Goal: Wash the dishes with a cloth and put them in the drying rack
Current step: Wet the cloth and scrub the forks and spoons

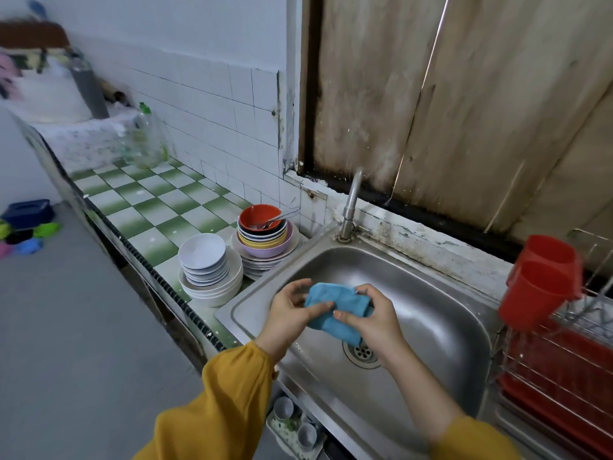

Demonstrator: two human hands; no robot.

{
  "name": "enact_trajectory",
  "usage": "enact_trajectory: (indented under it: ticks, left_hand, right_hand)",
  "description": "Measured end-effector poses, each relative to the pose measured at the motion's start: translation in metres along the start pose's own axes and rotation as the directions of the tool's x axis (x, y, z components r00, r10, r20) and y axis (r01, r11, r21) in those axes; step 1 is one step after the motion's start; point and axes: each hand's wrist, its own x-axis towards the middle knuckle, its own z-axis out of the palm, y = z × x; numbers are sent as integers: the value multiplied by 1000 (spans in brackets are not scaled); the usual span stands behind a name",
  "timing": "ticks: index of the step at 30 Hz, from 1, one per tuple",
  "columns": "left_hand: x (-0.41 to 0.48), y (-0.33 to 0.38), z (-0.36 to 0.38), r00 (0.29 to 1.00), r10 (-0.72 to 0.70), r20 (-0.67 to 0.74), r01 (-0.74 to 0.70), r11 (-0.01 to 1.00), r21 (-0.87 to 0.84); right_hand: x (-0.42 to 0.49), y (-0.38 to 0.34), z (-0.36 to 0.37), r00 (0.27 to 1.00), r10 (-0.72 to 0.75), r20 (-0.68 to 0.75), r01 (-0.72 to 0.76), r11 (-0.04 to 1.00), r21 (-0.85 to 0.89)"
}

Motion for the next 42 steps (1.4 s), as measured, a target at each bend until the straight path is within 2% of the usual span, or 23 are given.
enact_trajectory:
  ticks: [1,3,5,7,8,10,12,14,18,21,23,27,30,33,37,40,42]
  left_hand:
    - [-1,-2,1,999,-29,-18,29,999,-28]
    - [-3,-2,1,1000,-28,11,28,997,-73]
    - [-1,-1,-4,994,27,109,-10,989,-151]
    - [4,2,-10,976,68,205,-32,984,-177]
    - [9,3,-12,973,76,217,-43,988,-149]
    - [17,8,-16,986,94,138,-89,995,-38]
    - [26,11,-21,993,117,34,-119,990,81]
    - [40,15,-32,995,103,-13,-100,985,141]
    - [81,16,-68,997,70,29,-76,934,349]
    - [122,25,-97,993,83,88,-112,908,404]
    - [150,32,-115,993,104,47,-114,890,441]
    - [224,42,-156,997,82,5,-68,785,615]
    - [277,50,-177,993,66,102,-121,603,788]
    - [317,54,-188,990,37,136,-138,454,880]
    - [351,50,-190,973,-85,213,-177,312,934]
    - [364,42,-187,958,-163,236,-187,268,945]
    - [365,39,-181,952,-195,236,-185,247,951]
  right_hand:
    - [-2,-1,2,1000,-2,-6,2,1000,19]
    - [-6,-3,5,997,77,27,-81,974,213]
    - [-8,-3,7,974,202,104,-227,869,440]
    - [-7,-2,8,948,248,201,-317,805,501]
    - [-6,-3,10,938,252,238,-340,800,494]
    - [-3,-1,17,926,273,262,-372,783,498]
    - [4,2,27,924,295,245,-382,751,538]
    - [13,0,40,929,312,199,-369,739,564]
    - [34,-1,70,932,340,125,-338,694,636]
    - [57,-2,99,904,413,107,-358,598,717]
    - [67,-3,115,892,436,119,-363,534,764]
    - [92,-7,144,882,456,115,-347,466,814]
    - [115,-10,159,867,488,100,-334,420,844]
    - [133,-8,171,849,524,72,-312,386,868]
    - [155,-1,188,844,536,10,-319,486,814]
    - [160,-5,192,854,518,-40,-314,576,755]
    - [162,-9,191,859,510,-45,-311,590,745]
